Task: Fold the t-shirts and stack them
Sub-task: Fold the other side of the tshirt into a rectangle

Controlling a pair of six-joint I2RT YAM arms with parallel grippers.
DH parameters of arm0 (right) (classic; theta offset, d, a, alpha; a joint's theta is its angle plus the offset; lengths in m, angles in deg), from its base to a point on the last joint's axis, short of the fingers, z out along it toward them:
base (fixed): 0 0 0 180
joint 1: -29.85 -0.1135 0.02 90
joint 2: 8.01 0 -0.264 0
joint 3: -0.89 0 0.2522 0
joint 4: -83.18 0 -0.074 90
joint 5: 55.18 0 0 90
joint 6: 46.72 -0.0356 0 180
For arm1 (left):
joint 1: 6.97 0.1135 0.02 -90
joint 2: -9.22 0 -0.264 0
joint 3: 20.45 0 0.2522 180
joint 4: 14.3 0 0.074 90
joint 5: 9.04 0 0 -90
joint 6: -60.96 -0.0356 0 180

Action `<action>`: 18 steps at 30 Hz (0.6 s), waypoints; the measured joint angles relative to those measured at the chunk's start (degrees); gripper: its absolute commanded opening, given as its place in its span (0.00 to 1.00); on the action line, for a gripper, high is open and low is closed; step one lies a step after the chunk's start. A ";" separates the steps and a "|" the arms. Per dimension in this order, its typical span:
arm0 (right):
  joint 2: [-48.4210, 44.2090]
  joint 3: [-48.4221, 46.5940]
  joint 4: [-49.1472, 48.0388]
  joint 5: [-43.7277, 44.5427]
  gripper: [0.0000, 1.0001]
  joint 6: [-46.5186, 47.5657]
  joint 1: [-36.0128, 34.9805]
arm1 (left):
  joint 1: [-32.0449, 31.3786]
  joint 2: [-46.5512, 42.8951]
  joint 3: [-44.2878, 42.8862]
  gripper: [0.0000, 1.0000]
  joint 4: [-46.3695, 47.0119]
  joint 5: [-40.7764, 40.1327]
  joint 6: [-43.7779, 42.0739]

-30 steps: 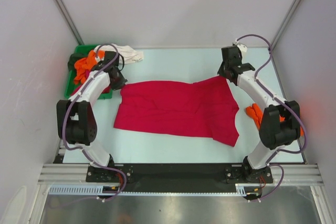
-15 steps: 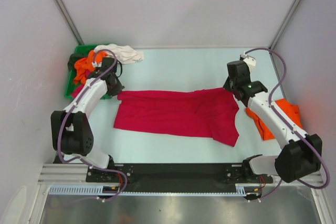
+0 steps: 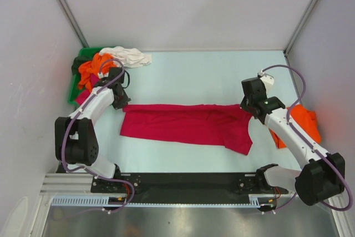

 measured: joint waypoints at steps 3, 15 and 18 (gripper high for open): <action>-1.60 1.81 0.76 0.20 0.00 -0.50 0.00 | 0.37 -0.87 2.27 0.00 -0.20 -0.35 -0.13; -6.03 6.86 2.43 0.22 0.00 -1.53 0.72 | 0.76 -3.06 6.40 0.00 -0.20 -0.90 -0.17; -6.38 8.28 2.56 0.13 0.00 -1.77 0.76 | 0.79 -3.06 7.17 0.00 -0.15 -0.90 -0.17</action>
